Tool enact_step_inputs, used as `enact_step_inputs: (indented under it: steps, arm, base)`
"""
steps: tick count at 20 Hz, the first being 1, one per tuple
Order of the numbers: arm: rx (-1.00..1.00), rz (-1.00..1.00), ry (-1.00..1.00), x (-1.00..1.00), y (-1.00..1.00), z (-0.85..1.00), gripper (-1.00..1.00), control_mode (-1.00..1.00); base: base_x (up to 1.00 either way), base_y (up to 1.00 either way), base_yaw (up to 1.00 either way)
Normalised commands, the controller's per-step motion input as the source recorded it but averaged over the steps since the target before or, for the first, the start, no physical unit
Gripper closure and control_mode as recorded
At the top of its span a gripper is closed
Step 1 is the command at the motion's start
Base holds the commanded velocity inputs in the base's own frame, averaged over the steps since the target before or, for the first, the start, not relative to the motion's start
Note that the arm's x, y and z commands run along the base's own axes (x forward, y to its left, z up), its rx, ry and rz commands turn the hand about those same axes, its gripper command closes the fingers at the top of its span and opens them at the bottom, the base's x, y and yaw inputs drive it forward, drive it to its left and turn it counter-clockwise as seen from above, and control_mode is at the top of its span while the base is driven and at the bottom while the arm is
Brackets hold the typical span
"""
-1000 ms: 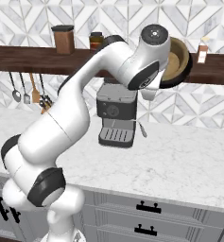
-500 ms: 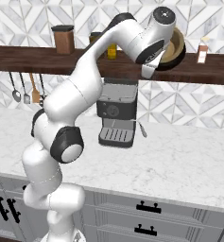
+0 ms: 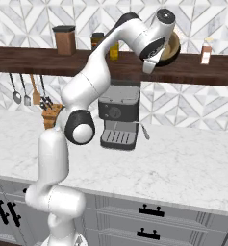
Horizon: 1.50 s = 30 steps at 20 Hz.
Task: Pick up the bowls on the counter and stack them on top of one another in the open cabinet. Place the smaller bowl on top of the larger bowl.
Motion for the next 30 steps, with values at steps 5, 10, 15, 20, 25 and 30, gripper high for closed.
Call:
enact_step_inputs:
  steps: [5,10,15,20,25,30]
  arm:
    - [0.0,-0.04,-0.13,-0.88,-0.34,-0.28,-1.0,-1.0]
    - [0.0,-0.1,-0.23,-1.0,-0.57,-0.72,-1.0,-1.0]
    - [-0.17,-0.01,-0.03,-1.0,-0.4,-1.0,-1.0,-1.0]
    - [-0.19,0.14,0.02,-1.0,0.08,-1.0,-1.0,-1.0]
    - [-0.02,0.38,0.01,-1.0,0.58,-1.0,-1.0,-1.0]
    - [-0.03,0.33,-0.05,-1.0,0.96,-1.0,-1.0,-1.0]
  base:
    - [0.0,0.0,0.0]
    - [0.0,0.0,0.0]
    - [0.0,0.0,0.0]
    - [0.0,0.0,0.0]
    - [0.0,0.0,0.0]
    - [0.0,0.0,0.0]
